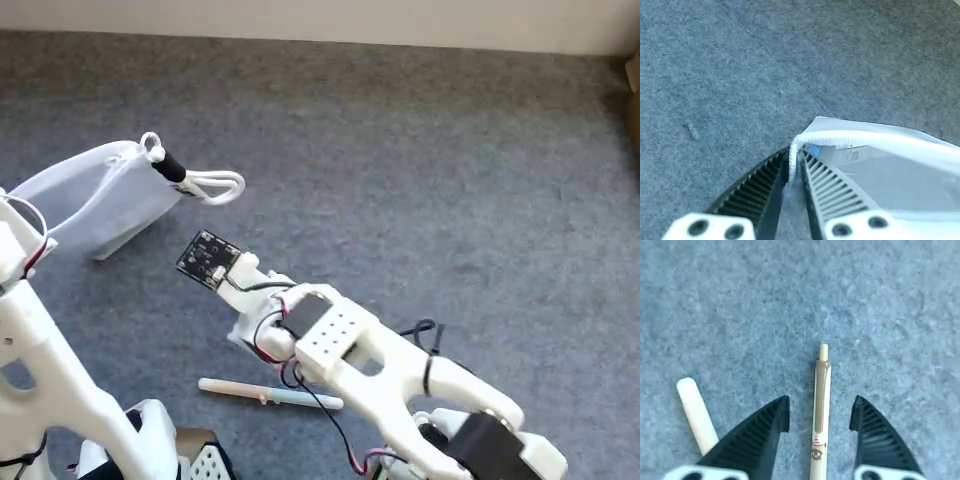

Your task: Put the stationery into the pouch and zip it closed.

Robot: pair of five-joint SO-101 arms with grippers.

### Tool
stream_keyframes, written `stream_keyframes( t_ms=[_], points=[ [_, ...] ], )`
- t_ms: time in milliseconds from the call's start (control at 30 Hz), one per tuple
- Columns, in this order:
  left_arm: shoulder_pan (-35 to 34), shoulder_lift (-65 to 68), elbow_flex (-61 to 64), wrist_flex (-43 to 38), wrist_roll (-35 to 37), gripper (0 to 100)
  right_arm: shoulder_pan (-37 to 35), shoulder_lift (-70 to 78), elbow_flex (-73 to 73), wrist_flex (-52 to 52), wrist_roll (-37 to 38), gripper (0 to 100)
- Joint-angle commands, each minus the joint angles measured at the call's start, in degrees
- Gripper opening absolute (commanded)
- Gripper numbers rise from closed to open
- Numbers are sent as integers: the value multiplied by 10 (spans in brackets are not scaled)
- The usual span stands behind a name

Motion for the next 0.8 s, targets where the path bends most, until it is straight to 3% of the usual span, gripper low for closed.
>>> stream_keyframes(
  t_ms=[0,400,600,767],
  points=[
    [-9,-8,-2,-14,4,6,-3,22,-52,-12,-4,191],
    [-9,-8,-2,-14,4,6,-3,152,-114,-12,-4,186],
    [-9,-8,-2,-13,4,6,-3,200,-134,-12,-2,41],
    [-9,-8,-1,-12,4,6,-3,211,-136,-10,-2,4]
  ],
)
